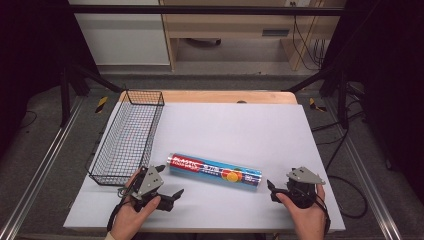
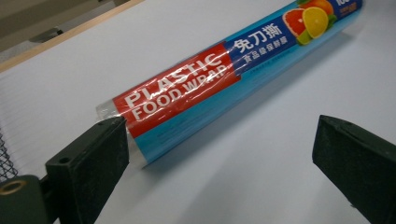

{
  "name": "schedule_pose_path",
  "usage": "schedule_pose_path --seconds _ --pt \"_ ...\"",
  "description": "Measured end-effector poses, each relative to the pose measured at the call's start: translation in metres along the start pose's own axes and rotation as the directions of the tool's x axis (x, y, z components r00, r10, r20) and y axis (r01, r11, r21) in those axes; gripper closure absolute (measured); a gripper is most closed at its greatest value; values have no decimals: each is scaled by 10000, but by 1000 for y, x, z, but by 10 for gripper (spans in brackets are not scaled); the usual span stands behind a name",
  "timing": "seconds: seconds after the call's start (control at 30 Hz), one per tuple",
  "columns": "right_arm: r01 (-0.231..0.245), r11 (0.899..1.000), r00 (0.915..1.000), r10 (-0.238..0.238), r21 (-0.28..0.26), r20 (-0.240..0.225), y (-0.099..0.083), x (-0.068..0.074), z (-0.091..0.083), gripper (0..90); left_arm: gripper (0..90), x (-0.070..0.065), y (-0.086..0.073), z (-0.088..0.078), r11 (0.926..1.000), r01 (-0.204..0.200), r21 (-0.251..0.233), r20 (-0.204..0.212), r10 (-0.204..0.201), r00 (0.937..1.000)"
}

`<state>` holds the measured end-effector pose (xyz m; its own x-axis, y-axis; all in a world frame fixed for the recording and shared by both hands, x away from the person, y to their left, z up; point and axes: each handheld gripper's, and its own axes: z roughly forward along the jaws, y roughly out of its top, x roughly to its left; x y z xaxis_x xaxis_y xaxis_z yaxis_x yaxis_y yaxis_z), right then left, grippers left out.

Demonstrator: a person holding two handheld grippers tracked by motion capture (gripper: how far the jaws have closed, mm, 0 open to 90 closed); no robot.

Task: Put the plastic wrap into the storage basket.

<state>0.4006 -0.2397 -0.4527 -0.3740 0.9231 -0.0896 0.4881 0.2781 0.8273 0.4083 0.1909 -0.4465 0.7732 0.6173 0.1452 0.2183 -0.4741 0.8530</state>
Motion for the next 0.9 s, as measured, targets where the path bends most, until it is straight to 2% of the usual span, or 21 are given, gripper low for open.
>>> schedule_pose_path --seconds 0.1,0.17,0.2,0.3,0.37,0.47,0.5,0.53,0.6,0.7,0.73,0.77,0.83,0.87,0.9 --pt "147 9997 9999 -146 -177 18 4 2 -1 81 34 0 -1 -1 10000 70 13 326 -70 9994" --pt "311 9993 9995 -311 -223 -4 6 3 -2 82 32 0 -1 -2 10000 58 20 404 -58 9992" --pt "738 9971 9972 -741 -189 -131 13 6 -3 95 32 1 -1 -4 10000 16 27 546 -18 9985" --pt "1375 9904 9894 -1380 -128 -454 24 15 -3 99 32 3 -1 -7 9999 112 -36 837 -109 9964" --pt "1873 9823 9784 -1863 24 -891 34 22 -3 93 32 4 0 -8 9997 218 -95 1064 -206 9941" --pt "2792 9602 9508 -2762 15 -1403 55 31 -4 87 32 6 1 -9 9997 187 -141 1278 -167 9917" --pt "2792 9602 9508 -2762 15 -1403 55 31 -4 87 31 6 1 -9 9997 187 -141 1278 -167 9917" --pt "3401 9404 9248 -3329 79 -1841 72 37 -1 71 31 8 0 -10 9992 346 -187 1301 -319 9910" --pt "3790 9252 9017 -3649 176 -2317 85 42 5 80 31 10 0 -11 9983 515 -287 1353 -472 9897" --pt "4173 9084 8735 -3930 262 -2875 97 49 18 85 31 11 0 -11 9979 550 -339 1457 -495 9881" --pt "4348 8999 8603 -4041 337 -3107 101 52 25 86 31 11 -1 -10 9980 547 -324 1479 -494 9878" --pt "4429 8958 8535 -4091 360 -3227 103 55 29 90 31 11 -1 -10 9980 539 -316 1486 -487 9877" --pt "4688 8822 8346 -4256 452 -3497 108 60 39 92 31 11 -1 -10 9980 544 -317 1495 -490 9875" --pt "4688 8822 8346 -4256 452 -3497 108 60 39 92 31 11 -1 -10 9980 543 -311 1493 -491 9876" --pt "4858 8726 8210 -4359 501 -3686 111 63 46 95 31 11 -1 -10 9980 543 -309 1459 -493 9881"
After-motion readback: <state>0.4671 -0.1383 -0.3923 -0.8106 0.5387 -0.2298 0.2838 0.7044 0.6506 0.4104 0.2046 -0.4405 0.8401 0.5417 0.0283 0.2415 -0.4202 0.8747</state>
